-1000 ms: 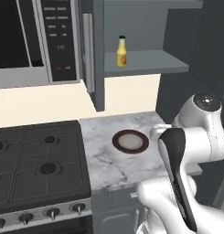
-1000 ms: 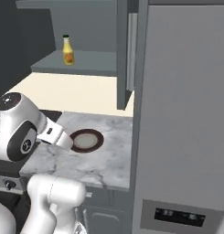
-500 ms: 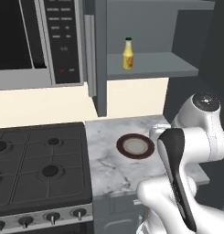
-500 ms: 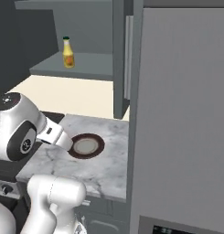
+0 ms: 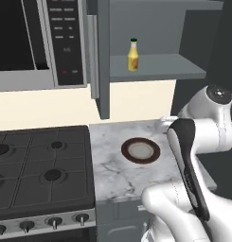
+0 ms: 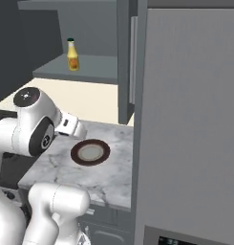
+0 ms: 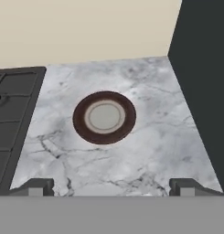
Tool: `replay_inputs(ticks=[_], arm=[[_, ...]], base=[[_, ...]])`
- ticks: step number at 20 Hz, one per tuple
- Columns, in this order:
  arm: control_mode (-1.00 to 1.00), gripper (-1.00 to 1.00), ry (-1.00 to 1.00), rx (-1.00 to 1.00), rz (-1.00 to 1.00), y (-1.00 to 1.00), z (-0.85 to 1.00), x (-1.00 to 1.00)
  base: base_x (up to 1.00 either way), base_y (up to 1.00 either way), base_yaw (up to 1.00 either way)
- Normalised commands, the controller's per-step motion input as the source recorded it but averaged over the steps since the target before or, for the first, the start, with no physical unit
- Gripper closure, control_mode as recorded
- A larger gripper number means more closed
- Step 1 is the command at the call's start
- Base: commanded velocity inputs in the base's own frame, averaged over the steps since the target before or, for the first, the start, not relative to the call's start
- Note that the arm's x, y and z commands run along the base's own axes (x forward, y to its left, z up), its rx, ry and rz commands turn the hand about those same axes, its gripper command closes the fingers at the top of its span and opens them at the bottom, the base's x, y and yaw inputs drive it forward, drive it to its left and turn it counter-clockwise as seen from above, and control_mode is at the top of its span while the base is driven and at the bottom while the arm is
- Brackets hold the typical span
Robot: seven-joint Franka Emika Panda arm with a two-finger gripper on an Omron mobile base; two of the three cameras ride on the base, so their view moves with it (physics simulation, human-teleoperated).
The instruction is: Move the hot dog bun to the plate on the dining table and place the condiment next to that plate. Then navigate to the fridge and take the sausage and place it on the plate as well.
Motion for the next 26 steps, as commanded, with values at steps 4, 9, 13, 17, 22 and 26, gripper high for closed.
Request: replay_inputs(ticks=[4, 9, 13, 17, 22, 26], arm=[[-1.00, -1.00, -0.11, -0.08, 0.17, 0.00, 0.72, 0.48], [-1.00, -1.00, -0.16, -0.18, 0.07, 0.16, 0.53, 0.32], [-1.00, -1.00, -0.22, -0.15, 0.00, 0.34, 0.32, 0.35], [-1.00, -1.00, -0.23, -0.04, 0.00, 0.19, 0.22, 0.49], [-1.00, -1.00, -0.21, 0.01, 0.00, 0.06, 0.43, 0.51], [-1.00, -1.00, -0.17, 0.03, 0.02, 0.09, 0.60, 0.28]], base=[[0.00, 0.00, 0.00], [0.00, 0.00, 0.00], [0.00, 0.00, 0.00], [0.00, 0.00, 0.00], [0.00, 0.00, 0.00], [0.00, 0.00, 0.00]])
